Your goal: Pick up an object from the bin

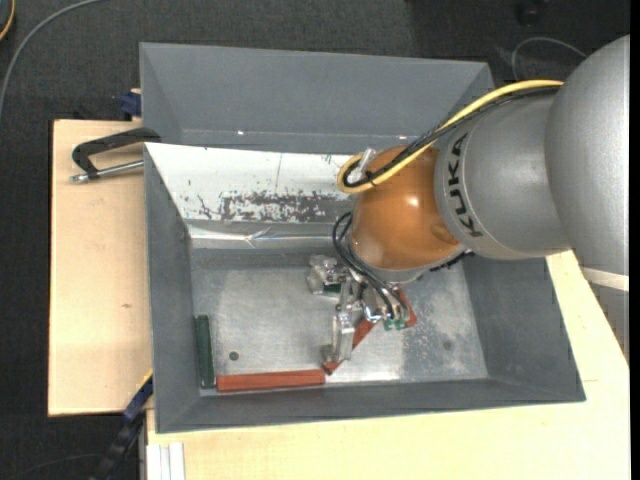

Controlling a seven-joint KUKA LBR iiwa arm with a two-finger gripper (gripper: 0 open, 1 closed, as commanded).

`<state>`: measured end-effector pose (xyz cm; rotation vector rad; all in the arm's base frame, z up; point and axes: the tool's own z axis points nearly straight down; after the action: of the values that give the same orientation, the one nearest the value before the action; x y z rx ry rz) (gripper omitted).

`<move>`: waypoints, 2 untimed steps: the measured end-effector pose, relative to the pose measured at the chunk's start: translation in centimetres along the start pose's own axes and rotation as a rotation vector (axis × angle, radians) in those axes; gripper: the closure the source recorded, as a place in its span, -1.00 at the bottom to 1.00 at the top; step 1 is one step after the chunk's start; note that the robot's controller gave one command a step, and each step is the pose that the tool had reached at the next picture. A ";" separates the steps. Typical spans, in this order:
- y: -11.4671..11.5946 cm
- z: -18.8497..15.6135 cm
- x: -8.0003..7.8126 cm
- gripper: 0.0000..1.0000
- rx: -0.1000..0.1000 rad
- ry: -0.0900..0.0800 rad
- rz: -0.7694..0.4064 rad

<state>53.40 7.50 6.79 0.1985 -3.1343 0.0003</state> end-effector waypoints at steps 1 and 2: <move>-6.3 -0.4 -0.6 -1.00 0.000 -0.009 -0.409; -12.2 -9.3 -2.5 -1.00 0.000 -0.009 -0.137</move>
Offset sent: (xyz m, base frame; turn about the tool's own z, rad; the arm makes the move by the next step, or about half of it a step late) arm 0.0119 -0.0624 0.0021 -0.4112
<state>57.39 -4.32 16.08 0.4139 -3.1224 -0.0006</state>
